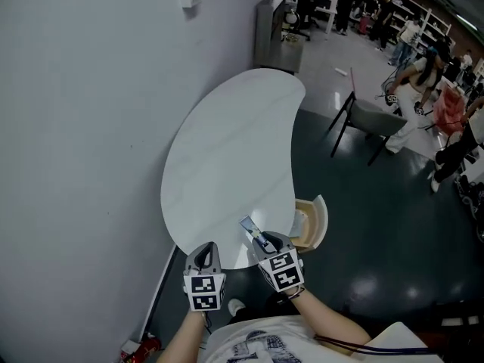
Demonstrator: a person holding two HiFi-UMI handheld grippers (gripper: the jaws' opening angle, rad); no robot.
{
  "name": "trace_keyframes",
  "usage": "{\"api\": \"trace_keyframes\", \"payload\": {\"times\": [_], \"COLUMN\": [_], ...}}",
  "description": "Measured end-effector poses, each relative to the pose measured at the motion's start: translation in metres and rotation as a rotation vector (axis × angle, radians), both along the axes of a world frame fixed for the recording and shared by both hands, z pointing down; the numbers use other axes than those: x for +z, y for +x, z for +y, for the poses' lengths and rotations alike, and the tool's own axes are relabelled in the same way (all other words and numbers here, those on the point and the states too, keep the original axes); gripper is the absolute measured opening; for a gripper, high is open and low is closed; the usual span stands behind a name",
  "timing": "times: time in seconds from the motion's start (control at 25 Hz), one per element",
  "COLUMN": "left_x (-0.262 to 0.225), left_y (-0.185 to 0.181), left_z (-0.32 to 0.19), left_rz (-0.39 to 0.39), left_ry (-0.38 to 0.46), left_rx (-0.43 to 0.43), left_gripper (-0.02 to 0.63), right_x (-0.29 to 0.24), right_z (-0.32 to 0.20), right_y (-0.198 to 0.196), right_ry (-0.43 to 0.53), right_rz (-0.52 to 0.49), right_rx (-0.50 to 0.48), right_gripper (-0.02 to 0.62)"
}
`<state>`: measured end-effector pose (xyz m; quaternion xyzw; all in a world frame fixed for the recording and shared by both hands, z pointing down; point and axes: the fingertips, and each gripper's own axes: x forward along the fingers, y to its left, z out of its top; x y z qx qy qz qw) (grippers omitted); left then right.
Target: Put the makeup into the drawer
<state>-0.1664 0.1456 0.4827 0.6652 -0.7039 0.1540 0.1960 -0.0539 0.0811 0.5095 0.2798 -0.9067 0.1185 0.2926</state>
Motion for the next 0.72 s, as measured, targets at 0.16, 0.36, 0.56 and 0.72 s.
{"api": "trace_keyframes", "payload": {"times": [0.16, 0.36, 0.56, 0.72], "left_x": [0.003, 0.009, 0.018, 0.029], "left_y": [0.035, 0.081, 0.121, 0.148], "left_z": [-0.030, -0.070, -0.108, -0.133], "left_rz": [0.002, 0.000, -0.012, -0.017], "left_ry": [-0.007, -0.021, -0.042, -0.061], "left_rx": [0.032, 0.077, 0.100, 0.108], "left_gripper": [0.017, 0.017, 0.017, 0.017], "right_x": [0.005, 0.015, 0.022, 0.034], "right_z": [-0.022, -0.053, -0.089, -0.111], "right_y": [0.038, 0.085, 0.127, 0.159], "right_ry": [-0.021, -0.054, -0.069, -0.089], "right_rz": [0.003, -0.005, -0.011, -0.011], "right_rx": [0.036, 0.076, 0.102, 0.115], "right_gripper": [0.130, 0.130, 0.130, 0.130]}}
